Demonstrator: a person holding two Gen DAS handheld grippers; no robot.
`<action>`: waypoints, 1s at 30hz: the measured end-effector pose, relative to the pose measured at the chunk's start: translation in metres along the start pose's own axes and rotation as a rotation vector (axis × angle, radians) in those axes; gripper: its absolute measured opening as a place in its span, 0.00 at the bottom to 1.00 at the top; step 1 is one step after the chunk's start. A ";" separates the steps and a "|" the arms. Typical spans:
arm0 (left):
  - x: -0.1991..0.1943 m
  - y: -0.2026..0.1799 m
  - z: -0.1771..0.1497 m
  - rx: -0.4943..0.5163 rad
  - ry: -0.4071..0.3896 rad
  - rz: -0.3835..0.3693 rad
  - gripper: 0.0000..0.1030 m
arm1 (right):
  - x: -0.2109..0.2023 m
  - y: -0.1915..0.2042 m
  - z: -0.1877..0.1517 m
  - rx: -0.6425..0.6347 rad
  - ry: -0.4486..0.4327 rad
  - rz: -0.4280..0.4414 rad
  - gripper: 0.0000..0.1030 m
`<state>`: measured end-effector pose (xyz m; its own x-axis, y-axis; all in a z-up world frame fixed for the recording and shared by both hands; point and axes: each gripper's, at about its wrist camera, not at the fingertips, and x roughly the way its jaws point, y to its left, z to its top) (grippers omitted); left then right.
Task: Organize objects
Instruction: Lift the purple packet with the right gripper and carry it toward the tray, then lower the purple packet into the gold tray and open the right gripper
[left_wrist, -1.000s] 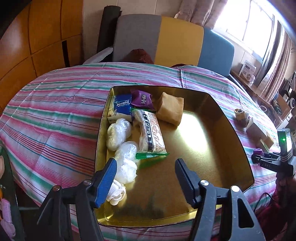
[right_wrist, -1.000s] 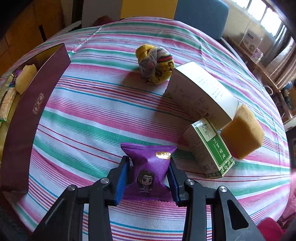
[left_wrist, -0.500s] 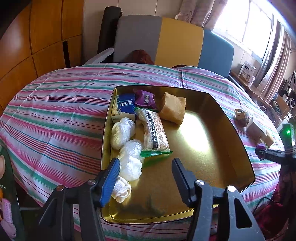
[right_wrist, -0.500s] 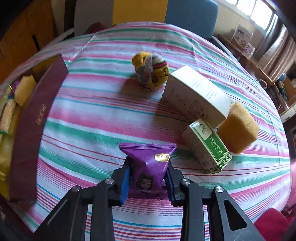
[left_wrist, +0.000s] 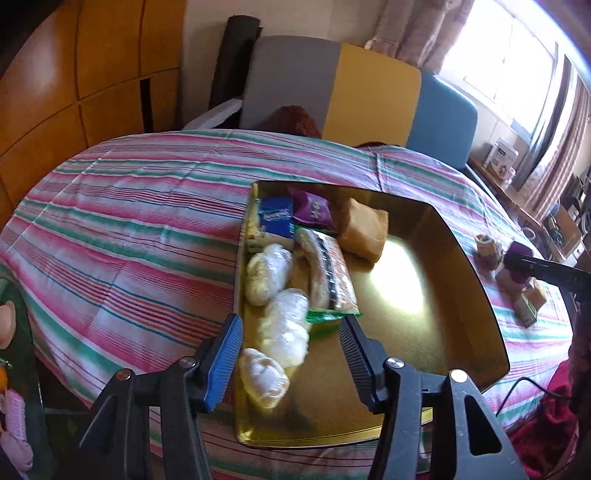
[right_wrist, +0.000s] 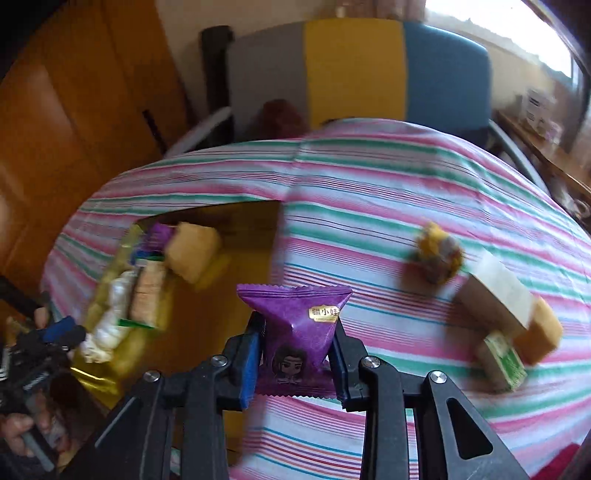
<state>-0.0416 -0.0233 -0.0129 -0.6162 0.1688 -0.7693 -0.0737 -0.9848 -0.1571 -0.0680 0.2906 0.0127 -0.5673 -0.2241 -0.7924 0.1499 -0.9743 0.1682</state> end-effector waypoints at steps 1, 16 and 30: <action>-0.001 0.003 0.000 -0.006 -0.003 0.002 0.54 | 0.006 0.012 0.004 -0.016 0.009 0.024 0.32; 0.006 0.019 -0.003 -0.042 0.030 -0.010 0.54 | 0.143 0.109 0.020 0.001 0.233 0.101 0.35; 0.003 0.015 -0.003 -0.025 0.021 0.004 0.54 | 0.105 0.096 0.020 0.043 0.138 0.132 0.67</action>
<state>-0.0420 -0.0371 -0.0193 -0.5996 0.1660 -0.7829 -0.0513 -0.9842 -0.1694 -0.1296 0.1733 -0.0421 -0.4282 -0.3480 -0.8340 0.1792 -0.9373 0.2990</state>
